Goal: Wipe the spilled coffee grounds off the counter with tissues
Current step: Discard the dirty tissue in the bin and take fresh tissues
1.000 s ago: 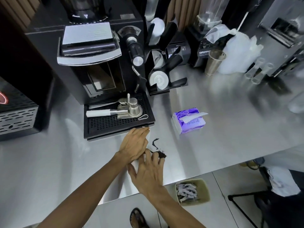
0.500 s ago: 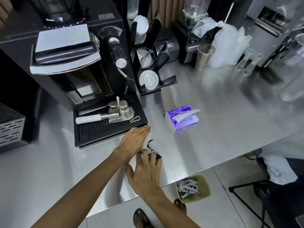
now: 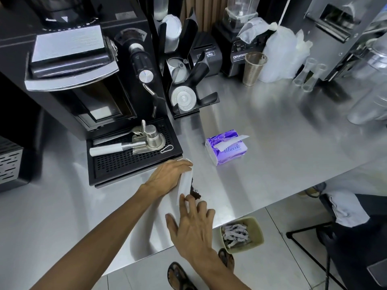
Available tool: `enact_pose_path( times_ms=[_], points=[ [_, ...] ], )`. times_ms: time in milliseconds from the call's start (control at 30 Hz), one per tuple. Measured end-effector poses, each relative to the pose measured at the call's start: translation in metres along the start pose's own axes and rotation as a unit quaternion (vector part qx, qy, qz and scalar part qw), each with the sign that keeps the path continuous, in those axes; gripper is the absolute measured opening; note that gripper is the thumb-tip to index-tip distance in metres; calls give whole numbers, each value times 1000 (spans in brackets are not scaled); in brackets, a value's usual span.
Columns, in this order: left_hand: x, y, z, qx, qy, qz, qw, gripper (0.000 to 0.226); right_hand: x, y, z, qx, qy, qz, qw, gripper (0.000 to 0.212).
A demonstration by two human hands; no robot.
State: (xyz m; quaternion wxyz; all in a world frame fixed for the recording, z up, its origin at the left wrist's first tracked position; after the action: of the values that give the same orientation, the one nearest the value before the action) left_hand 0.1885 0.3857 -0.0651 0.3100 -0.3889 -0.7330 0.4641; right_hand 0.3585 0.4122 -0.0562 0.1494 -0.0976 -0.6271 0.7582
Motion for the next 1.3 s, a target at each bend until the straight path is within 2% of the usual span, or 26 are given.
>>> enact_pose_path(
  times_ms=[100, 200, 467, 600, 867, 1300],
  points=[
    [-1, -1, -10, -2, 20, -26, 999, 24, -11, -4, -14, -10, -7, -11, 1000, 58],
    [-2, 1, -16, -23, 5, -46, 999, 10, -16, -11, -30, -19, -9, -24, 999, 49],
    [-5, 8, -14, -74, -66, -36, 994, 17, -5, -18, -65, -9, 1, -64, 998, 4],
    [-7, 12, -15, -94, -84, -24, 992, 17, 9, -19, -81, 35, 42, -82, 995, 11],
    [-13, 17, -20, -160, -123, 12, 979, 19, 21, -15, -106, 89, 120, -71, 986, 15],
    [-21, 28, -37, -169, -96, 26, 981, 17, 53, -19, -119, 73, 126, -81, 986, 23]
  ],
)
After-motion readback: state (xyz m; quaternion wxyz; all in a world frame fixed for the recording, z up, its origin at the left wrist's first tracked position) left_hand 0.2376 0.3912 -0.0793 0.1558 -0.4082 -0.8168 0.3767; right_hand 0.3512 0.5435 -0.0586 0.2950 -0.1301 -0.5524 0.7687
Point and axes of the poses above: each hand's wrist, its own x-axis towards the middle knuckle, its own y-axis out of the palm, z = x × y, the point moved 4 cm from there along x, towards the middle knuckle, and after that the axes turned 4 degrees about -x, right-handed, at the moved point
